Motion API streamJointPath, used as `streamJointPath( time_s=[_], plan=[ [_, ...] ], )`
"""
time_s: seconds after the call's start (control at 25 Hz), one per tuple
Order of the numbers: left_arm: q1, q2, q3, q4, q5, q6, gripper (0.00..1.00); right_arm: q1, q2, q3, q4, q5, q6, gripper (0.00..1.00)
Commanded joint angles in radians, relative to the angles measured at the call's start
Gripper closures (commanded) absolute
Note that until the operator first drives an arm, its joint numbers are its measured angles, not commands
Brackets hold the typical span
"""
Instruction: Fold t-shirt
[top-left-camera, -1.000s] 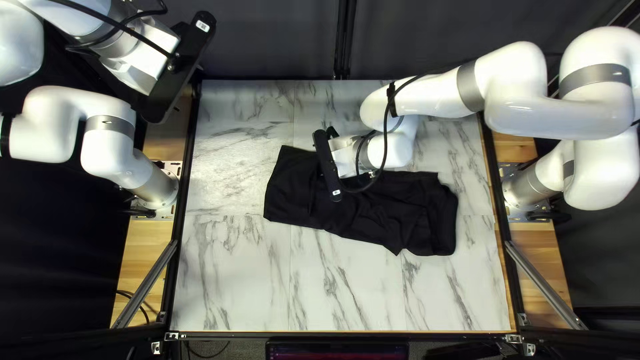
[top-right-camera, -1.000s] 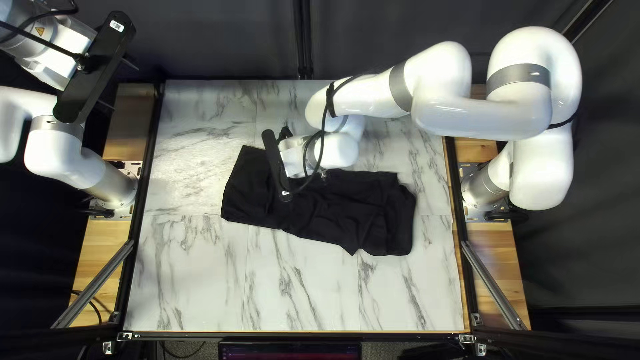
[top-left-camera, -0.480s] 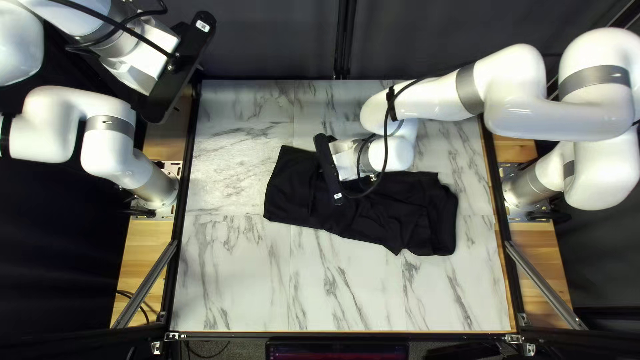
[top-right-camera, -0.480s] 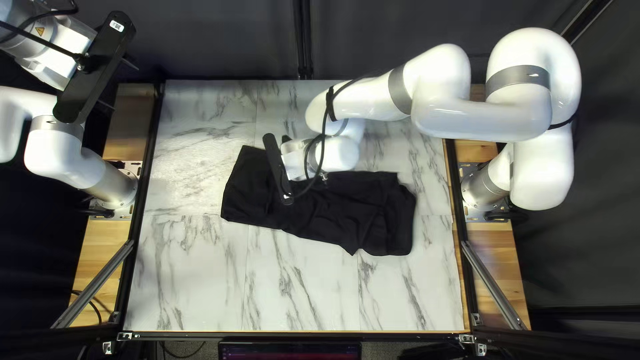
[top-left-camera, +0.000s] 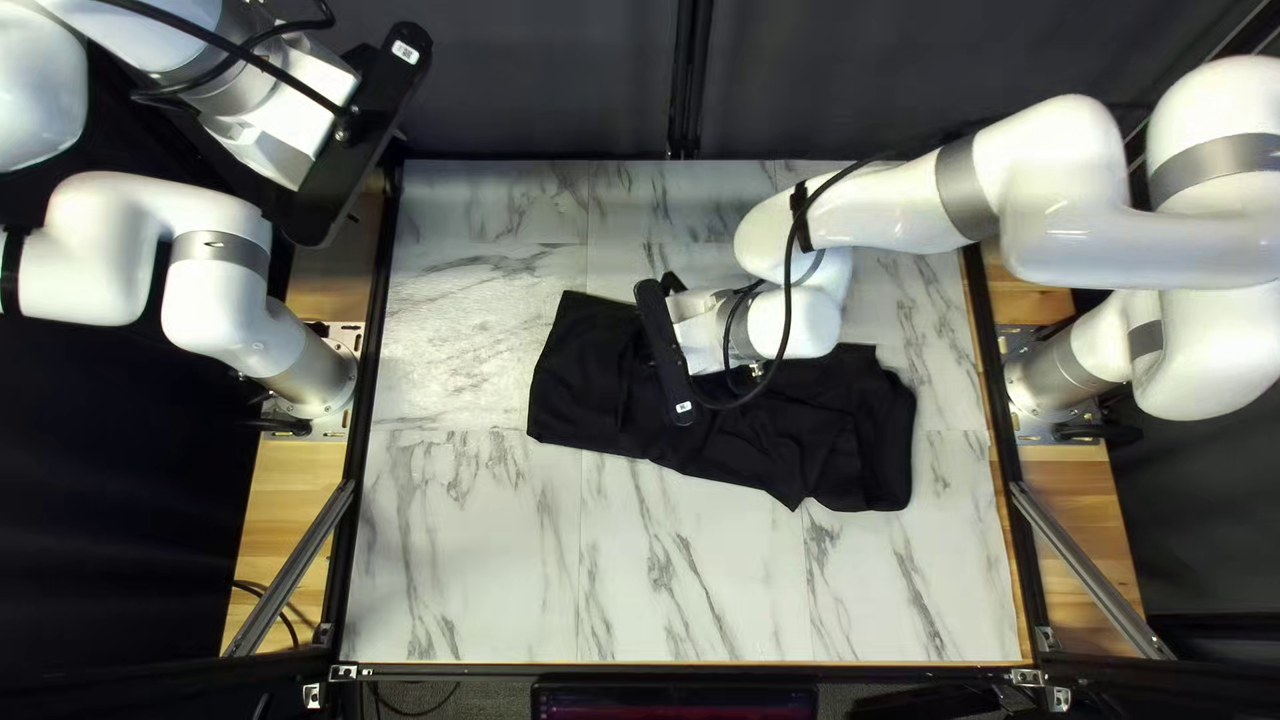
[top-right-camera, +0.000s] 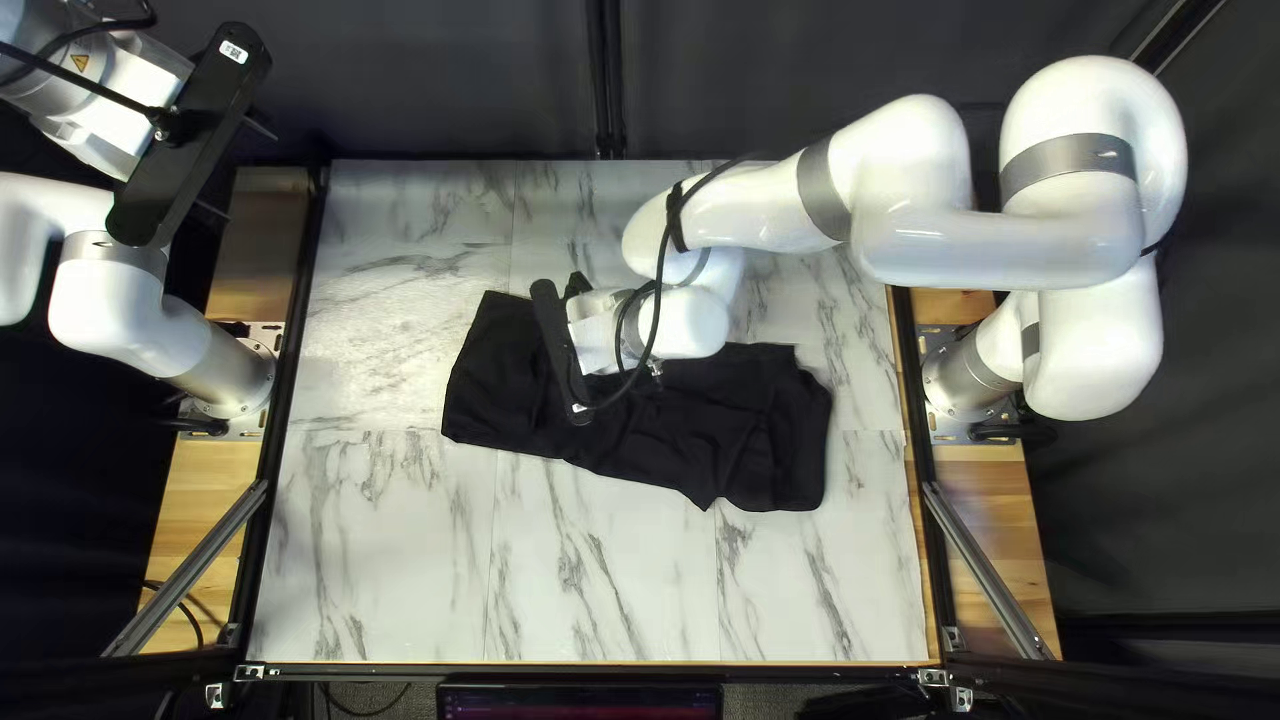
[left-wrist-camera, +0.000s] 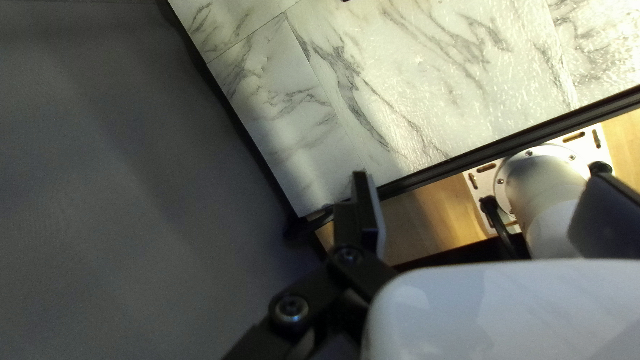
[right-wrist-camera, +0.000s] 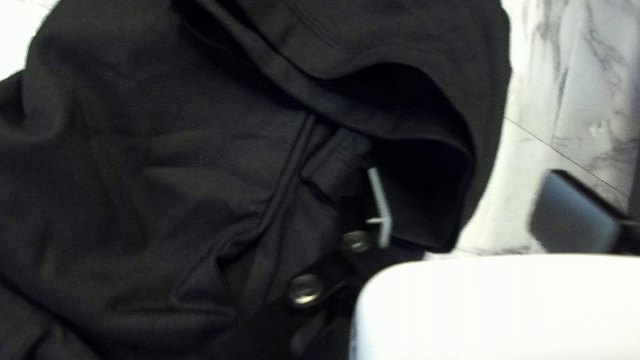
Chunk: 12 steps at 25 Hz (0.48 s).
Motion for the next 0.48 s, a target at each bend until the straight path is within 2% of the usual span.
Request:
streamJointPath(
  time_s=[0.04,0.36,0.48],
  plan=[
    [0.000,0.000,0.000,0.000,0.000,0.000,0.00,-0.008,-0.017,0.017,0.119,-0.097,-0.234,0.00],
    [0.000,0.000,0.000,0.000,0.000,0.000,0.00,-0.008,-0.017,0.017,0.119,-0.097,-0.234,0.00],
    [0.000,0.000,0.000,0.000,0.000,0.000,0.00,-0.050,-0.069,0.054,0.003,-0.154,-0.157,0.00]
  ],
)
